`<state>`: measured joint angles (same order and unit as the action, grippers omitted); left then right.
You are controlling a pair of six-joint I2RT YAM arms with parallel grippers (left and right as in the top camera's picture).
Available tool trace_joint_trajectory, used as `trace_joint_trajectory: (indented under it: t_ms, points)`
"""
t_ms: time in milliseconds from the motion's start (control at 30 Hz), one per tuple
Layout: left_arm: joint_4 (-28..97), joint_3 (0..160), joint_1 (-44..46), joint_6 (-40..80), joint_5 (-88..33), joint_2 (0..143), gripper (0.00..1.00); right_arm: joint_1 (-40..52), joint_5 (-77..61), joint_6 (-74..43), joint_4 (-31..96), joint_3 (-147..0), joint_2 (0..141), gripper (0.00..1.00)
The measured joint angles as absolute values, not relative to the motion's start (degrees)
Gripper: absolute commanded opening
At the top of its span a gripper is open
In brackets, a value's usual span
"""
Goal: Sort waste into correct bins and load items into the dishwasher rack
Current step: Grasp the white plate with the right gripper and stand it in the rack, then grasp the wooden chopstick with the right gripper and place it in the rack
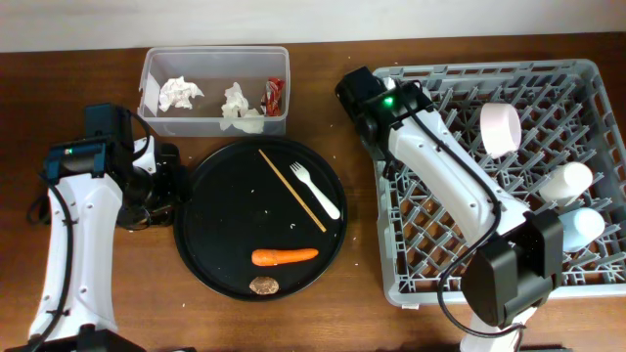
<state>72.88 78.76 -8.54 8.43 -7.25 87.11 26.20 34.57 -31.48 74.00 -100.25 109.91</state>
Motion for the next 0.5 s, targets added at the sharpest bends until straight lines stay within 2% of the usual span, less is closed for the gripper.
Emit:
trace_joint_trajectory:
  t_ms: [67,133,167,267,333,500]
  points:
    - [72.88,78.76,-8.54,8.43,-7.25,87.11,0.84,26.20,33.74,-31.48,74.17,-100.22,108.18,0.70]
    - [72.88,78.76,-8.54,8.43,-7.25,87.11,0.87,26.20,31.81,-31.38,74.19,-100.25,101.73,0.89]
    - [72.86,78.76,-8.56,8.45,-7.25,87.11,0.92,26.20,30.30,-31.31,74.56,-100.29,96.82,0.91]
    - [72.86,78.76,-8.54,8.47,-7.27,87.11,0.93,26.20,15.20,-22.17,74.81,-101.14,86.70,0.95]
    - [72.86,78.76,-8.54,8.47,-7.25,87.11,0.94,26.20,4.93,-15.22,77.62,-101.43,87.29,0.95]
    - [72.86,78.74,-8.54,8.47,-7.49,87.11,0.94,26.28,-4.10,-10.07,78.65,-101.41,94.04,0.95]
